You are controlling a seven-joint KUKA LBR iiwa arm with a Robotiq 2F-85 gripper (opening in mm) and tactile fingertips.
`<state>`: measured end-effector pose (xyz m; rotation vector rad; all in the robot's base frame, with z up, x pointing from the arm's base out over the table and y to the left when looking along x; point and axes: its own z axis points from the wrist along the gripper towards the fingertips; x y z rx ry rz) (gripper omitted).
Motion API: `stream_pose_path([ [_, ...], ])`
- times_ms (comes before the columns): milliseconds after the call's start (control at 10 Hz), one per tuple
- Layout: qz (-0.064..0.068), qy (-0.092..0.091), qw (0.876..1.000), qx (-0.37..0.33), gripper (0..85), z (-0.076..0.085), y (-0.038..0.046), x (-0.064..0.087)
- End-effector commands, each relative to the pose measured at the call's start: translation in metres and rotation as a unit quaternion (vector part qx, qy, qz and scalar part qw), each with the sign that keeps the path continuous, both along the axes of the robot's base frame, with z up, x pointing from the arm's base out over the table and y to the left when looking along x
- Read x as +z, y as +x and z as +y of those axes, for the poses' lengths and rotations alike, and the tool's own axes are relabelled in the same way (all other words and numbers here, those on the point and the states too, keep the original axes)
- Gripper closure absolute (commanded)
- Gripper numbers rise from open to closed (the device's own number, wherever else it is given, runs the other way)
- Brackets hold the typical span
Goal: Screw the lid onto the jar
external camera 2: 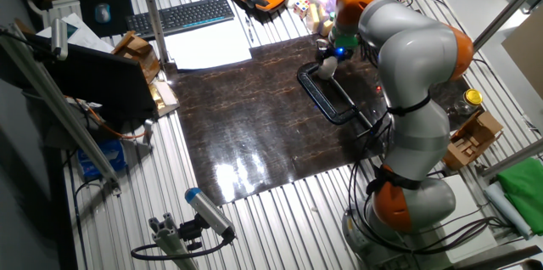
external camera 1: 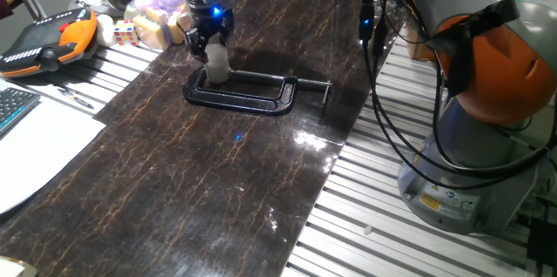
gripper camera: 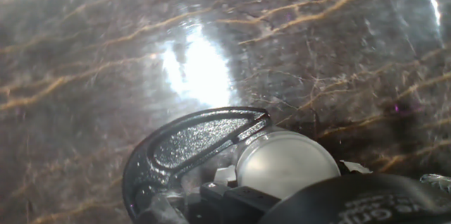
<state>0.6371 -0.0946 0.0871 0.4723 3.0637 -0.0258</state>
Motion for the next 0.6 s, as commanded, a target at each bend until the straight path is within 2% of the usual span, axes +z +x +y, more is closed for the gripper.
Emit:
stream_pose_path([
  [0, -0.002, 0.001, 0.999, -0.038, 15.3, 0.0002, -0.0001, 0.0001],
  [500, -0.011, 0.005, 0.991, -0.133, 15.3, -0.0002, 0.0004, -0.0018],
])
